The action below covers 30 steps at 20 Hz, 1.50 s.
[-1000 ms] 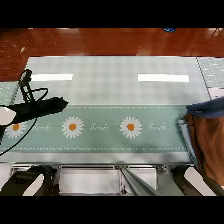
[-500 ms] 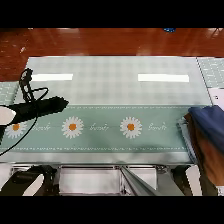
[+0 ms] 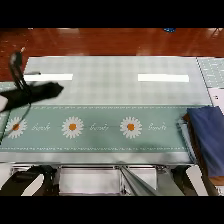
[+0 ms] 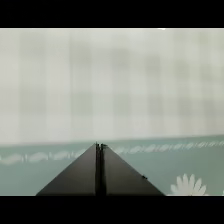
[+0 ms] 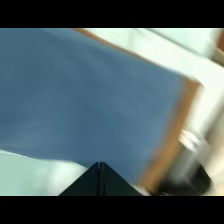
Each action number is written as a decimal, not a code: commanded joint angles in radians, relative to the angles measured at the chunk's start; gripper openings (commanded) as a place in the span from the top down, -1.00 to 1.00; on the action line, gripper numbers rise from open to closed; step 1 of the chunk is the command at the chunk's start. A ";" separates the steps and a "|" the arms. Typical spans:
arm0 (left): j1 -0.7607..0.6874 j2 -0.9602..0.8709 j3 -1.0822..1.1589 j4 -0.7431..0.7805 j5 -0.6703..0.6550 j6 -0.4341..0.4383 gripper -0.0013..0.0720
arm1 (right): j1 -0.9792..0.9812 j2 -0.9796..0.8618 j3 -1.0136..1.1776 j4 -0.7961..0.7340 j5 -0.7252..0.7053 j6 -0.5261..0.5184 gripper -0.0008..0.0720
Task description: Fold the shirts.
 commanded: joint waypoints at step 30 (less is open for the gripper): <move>-0.209 -0.480 0.440 0.543 -0.159 -0.305 0.90 | 1.229 -0.694 0.379 -0.107 -0.502 0.042 0.89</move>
